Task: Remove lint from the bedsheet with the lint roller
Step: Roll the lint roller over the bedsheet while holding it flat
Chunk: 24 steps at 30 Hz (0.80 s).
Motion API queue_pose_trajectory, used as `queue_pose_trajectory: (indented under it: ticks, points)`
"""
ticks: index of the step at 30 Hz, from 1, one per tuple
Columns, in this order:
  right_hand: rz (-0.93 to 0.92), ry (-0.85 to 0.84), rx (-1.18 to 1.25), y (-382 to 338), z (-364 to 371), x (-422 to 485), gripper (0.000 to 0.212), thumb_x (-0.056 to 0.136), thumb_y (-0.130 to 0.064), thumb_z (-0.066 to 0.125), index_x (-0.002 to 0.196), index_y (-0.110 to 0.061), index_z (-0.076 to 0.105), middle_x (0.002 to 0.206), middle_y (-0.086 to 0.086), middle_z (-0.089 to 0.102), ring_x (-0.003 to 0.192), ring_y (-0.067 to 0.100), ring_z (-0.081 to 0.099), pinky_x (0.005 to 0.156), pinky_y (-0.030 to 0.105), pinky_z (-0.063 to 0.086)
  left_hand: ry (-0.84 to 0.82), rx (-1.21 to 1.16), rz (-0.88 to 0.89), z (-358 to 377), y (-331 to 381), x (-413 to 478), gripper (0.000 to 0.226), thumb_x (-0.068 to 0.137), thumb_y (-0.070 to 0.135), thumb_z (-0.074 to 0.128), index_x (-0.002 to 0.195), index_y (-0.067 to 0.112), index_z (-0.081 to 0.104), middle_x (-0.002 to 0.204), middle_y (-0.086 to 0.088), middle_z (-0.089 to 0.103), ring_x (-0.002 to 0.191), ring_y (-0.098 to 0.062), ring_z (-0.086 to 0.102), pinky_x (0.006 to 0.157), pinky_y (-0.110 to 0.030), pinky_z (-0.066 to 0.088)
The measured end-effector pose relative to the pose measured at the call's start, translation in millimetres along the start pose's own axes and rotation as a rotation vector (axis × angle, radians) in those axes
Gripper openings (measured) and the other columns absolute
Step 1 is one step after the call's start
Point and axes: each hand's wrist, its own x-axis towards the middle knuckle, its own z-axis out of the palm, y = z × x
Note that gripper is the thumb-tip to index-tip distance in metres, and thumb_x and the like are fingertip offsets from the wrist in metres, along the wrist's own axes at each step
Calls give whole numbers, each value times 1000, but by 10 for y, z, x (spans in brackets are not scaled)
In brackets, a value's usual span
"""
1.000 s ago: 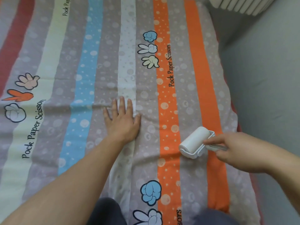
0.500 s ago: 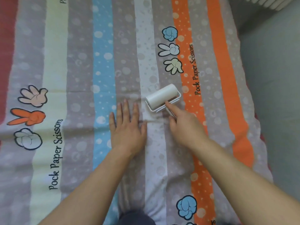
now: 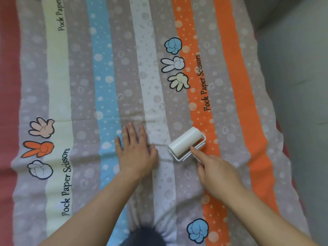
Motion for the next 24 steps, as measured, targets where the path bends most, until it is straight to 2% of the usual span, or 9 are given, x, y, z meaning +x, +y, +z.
queue_pose_trajectory:
  ticks: [3,6,11,13,15,20,24]
  points:
    - [-34,27,0,197,81,-139,55,95,-34,38,147,-49,24,104,0,54,92,23,61,76,38,50,30,3,-2,80,5,-6,79,91,50,17,162,23,-7,168,-10,-18,154,-27,-20,122,-54,-12]
    - [-51,54,-3,255,161,-226,54,95,-35,37,146,-48,26,108,0,51,89,24,63,72,40,50,63,21,-2,101,-12,-32,77,95,51,20,162,25,-8,168,-8,-19,154,-26,-20,123,-54,-11]
    - [-103,79,-42,319,181,-291,54,94,-31,38,146,-45,29,120,2,51,100,27,61,78,41,50,92,42,-39,72,98,-199,69,101,48,28,162,28,2,169,-8,-14,155,-27,-14,122,-60,-8]
    - [-122,62,-50,377,134,-383,55,93,-27,41,146,-42,33,130,3,53,108,28,59,82,39,47,122,52,-3,132,196,-393,69,101,46,34,161,29,6,169,-10,-13,155,-28,-14,121,-63,-4]
    - [-120,45,-91,475,104,-508,56,93,-27,43,146,-42,34,128,6,59,111,28,58,82,36,46,118,53,47,264,288,-604,68,101,45,35,161,30,7,169,-9,-14,155,-27,-16,121,-63,-1]
    - [-64,-4,-141,776,97,-894,56,92,-30,42,143,-49,34,132,-1,59,115,24,57,84,33,47,99,-18,-8,437,344,-835,69,102,49,31,161,33,-1,167,-7,-24,153,-26,-22,120,-67,1]
    - [-53,-74,-162,955,-31,-1106,55,89,-27,43,141,-47,39,136,-5,57,120,20,55,90,32,47,80,-38,-37,411,392,-904,73,102,52,35,161,31,-3,168,-8,-19,155,-29,-13,119,-67,4]
